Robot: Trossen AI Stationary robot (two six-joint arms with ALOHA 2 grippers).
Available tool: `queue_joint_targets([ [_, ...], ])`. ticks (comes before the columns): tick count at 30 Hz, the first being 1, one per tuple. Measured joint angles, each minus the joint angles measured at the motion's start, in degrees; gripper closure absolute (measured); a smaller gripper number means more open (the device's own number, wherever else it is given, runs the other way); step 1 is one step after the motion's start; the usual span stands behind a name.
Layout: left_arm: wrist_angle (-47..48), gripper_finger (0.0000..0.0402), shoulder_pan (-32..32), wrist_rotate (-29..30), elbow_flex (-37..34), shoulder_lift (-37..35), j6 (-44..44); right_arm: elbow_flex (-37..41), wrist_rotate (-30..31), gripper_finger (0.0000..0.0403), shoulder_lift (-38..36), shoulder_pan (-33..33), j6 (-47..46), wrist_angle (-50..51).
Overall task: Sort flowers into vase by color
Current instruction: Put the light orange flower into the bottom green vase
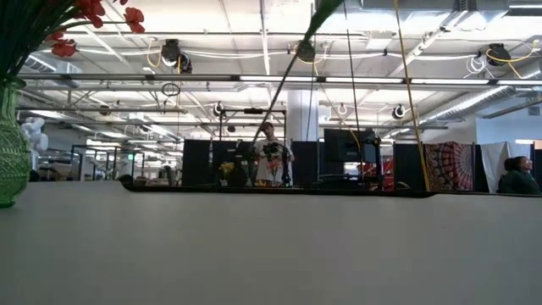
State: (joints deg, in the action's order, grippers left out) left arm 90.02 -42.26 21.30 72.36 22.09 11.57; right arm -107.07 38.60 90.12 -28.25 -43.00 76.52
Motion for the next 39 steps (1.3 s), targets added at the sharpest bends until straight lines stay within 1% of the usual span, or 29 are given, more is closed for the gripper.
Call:
queue_joint_targets([
  [2, 0.0, 0.0228, -0.01, 0.0, 0.0, 0.0, 0.0, 0.0, -0.46, 0.0403, -2.12, 1.04, 2.01, -2.63],
  [8, 0.0, 0.0228, -0.02, 0.0, 0.0, 0.0, 0.0, 0.0, -6.93, 0.0403, -6.82, 5.36, 9.93, -13.47],
  [11, 0.0, 0.0228, -0.02, 0.0, 0.0, 0.0, 0.0, 0.0, -9.91, 0.0403, -7.92, 7.34, 12.12, -16.67],
  [18, 0.0, 0.0228, 0.0, 0.0, 0.0, 0.0, 0.0, 0.0, -13.65, 0.0403, -7.54, 9.59, 14.81, -16.96],
  [22, 0.0, 0.0228, 0.0, 0.0, 0.0, 0.0, 0.0, 0.02, -13.77, 0.0403, -6.87, 10.27, 15.45, -17.26],
  [31, -0.04, 0.0228, -0.01, 0.0, 0.0, 0.0, 0.02, 0.02, -16.02, 0.0403, -6.73, 11.4, 17.6, -18.53],
  [32, -0.04, 0.0228, 0.0, 0.02, 0.0, 0.0, -0.49, 0.02, -16.33, 0.0403, -6.73, 11.43, 17.97, -18.53],
  [37, -0.07, 0.0228, -0.02, 0.57, 0.0, 0.0, -11.35, 0.02, -16.51, 0.0403, -6.73, 11.43, 18.42, -18.5],
  [39, -0.07, 0.0228, -0.02, 0.59, 0.0, 0.0, -12.32, 0.02, -16.51, 0.0403, -6.73, 11.41, 18.35, -18.48],
])
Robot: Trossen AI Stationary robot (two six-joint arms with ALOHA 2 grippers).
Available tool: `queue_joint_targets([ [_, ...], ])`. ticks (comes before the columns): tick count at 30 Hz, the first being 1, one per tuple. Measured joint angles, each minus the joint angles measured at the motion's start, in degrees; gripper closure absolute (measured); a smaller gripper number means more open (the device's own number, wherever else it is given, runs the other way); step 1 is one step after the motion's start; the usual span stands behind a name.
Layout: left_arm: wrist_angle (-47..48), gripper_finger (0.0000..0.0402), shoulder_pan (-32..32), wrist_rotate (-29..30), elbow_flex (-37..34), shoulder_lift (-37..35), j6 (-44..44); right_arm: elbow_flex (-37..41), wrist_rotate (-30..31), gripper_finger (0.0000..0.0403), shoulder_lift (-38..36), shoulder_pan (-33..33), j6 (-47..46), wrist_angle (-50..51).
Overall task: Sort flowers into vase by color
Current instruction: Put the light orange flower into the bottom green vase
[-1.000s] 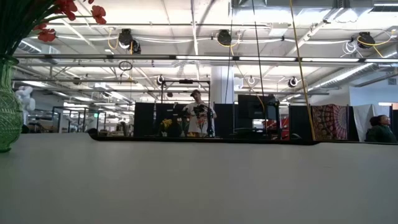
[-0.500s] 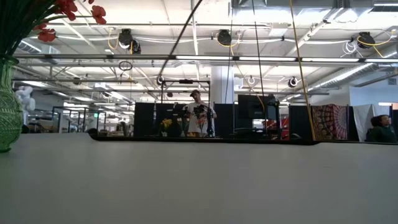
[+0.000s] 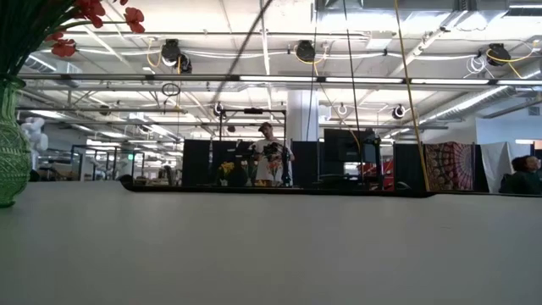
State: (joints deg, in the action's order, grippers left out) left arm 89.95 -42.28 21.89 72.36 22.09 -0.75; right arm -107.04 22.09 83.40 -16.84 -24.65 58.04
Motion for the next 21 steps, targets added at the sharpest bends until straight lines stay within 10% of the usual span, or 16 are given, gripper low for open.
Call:
queue_joint_targets([
  [21, -9.98, 0.0228, 0.0, 3.95, 0.0, 0.0, -4.21, 0.0, 0.02, 0.0403, 0.0, 0.02, -2.72, -3.41],
])
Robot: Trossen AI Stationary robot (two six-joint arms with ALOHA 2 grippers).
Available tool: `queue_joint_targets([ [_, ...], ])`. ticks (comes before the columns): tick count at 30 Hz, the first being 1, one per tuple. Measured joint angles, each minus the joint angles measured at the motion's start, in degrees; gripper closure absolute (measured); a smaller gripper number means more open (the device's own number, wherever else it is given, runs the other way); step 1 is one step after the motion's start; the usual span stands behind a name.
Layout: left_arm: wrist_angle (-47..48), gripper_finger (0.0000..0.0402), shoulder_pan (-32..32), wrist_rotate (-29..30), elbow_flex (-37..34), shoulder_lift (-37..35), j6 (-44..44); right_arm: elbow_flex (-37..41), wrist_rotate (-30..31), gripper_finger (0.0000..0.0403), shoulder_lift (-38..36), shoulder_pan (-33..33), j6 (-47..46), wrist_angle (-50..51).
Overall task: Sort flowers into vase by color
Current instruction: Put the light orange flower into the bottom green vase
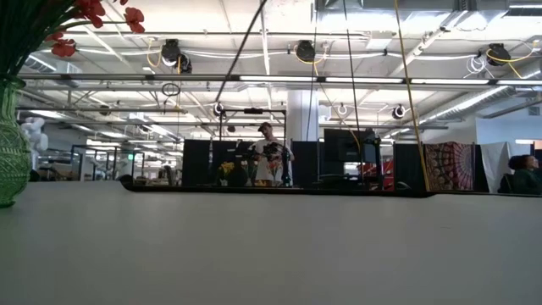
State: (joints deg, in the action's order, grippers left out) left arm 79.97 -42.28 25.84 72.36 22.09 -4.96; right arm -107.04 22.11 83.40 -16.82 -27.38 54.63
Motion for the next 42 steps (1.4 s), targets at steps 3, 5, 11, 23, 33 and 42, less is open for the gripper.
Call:
queue_joint_targets([
  [3, -7.56, 0.0228, 0.0, 6.12, 0.0, 0.0, -0.04, 0.0, 0.0, 0.0403, 0.0, 0.23, 1.01, -0.55],
  [5, -13.53, 0.0228, 0.0, 11.33, 0.0, 0.0, -0.04, 0.0, 0.0, 0.0403, 0.0, 0.6, 1.29, -0.65],
  [11, -25.46, 0.0228, 0.0, 23.8, 0.0, 0.0, -8.64, 0.0, -0.24, 0.0403, 0.0, 2.04, 3.34, -1.87],
  [23, -27.22, 0.0228, 0.0, 26.98, -0.02, 12.24, -21.58, 0.0, -6.01, 0.0403, 0.0, 5.13, 5.82, -7.26],
  [33, -41.94, 0.0228, 2.22, 29.89, -0.04, 28.03, -34.57, 0.0, -9.39, 0.0403, 0.0, 5.2, 7.38, -12.14],
  [42, -55.74, 0.0228, 10.34, 27.45, -0.03, 37.62, -34.8, 0.0, -12.04, 0.0403, 0.0, 5.2, 11.65, -14.59],
])
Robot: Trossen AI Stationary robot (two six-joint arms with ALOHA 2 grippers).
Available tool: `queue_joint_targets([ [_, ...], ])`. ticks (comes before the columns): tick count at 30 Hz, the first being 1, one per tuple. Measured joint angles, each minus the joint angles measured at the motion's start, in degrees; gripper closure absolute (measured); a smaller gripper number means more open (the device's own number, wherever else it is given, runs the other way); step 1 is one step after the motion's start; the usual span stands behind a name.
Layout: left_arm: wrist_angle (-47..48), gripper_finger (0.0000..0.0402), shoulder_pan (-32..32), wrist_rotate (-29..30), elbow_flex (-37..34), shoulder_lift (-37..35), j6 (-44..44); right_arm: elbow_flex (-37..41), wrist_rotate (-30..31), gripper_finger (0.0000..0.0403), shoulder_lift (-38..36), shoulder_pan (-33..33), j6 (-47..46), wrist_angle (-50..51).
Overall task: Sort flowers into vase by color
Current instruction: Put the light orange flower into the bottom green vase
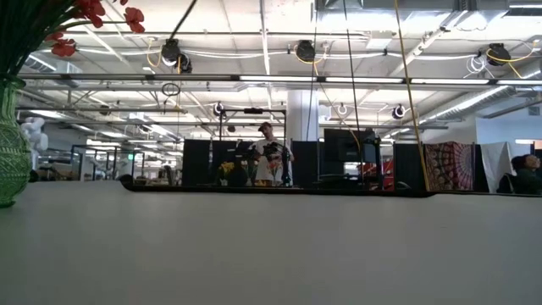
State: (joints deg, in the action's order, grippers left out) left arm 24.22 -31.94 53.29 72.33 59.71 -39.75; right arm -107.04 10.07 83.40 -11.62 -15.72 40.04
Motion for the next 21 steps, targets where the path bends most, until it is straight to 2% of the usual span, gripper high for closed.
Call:
queue_joint_targets([
  [10, -9.47, 0.0228, 6.84, -1.57, 0.01, 9.4, 0.32, 0.0, 0.0, 0.0403, 0.0, 0.0, 3.09, -0.32],
  [21, -15.87, 0.0228, 7.61, -4.63, 0.01, 13.02, 3.43, 0.0, 0.02, 0.0403, 0.0, 0.0, 4.43, -0.14],
])
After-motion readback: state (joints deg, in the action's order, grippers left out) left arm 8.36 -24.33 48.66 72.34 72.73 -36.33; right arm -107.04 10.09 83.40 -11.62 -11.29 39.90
